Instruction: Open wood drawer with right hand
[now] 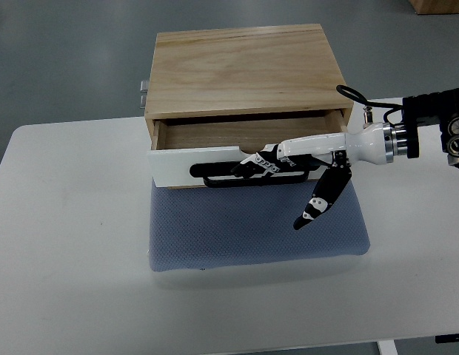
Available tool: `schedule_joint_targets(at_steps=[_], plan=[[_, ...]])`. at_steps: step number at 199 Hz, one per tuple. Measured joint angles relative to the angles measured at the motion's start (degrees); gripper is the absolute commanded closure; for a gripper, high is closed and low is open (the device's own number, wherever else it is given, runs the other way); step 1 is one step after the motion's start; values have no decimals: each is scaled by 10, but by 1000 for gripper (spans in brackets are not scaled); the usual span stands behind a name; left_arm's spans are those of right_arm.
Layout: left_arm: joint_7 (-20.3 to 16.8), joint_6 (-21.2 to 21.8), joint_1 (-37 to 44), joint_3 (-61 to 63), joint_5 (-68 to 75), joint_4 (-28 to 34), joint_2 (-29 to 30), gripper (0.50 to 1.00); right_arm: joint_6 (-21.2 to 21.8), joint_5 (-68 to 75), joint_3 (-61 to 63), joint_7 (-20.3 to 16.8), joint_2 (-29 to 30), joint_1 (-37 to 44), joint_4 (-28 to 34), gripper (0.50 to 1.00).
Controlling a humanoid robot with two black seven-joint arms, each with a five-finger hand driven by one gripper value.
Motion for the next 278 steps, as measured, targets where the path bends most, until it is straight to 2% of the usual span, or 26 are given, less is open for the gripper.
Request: schedule_joint_targets(at_steps=[68,131,170,222,260,278], plan=[[0,0,0,0,0,0,0,500,-2,1,1,2,-7,-8,0,546],[0,0,0,0,0,0,0,500,1,3,44,7,-27,-48,1,546],[0,0,0,0,0,0,0,500,26,6,62,7,-34,-60,3,546],[0,0,0,0,0,0,0,500,39,7,79,7,-36,-76,7,546],[0,0,0,0,0,0,0,500,86,10,122,7,-52,-77,8,548],[0,0,0,0,0,0,0,500,96,28,153,7,-71,-79,6,546]])
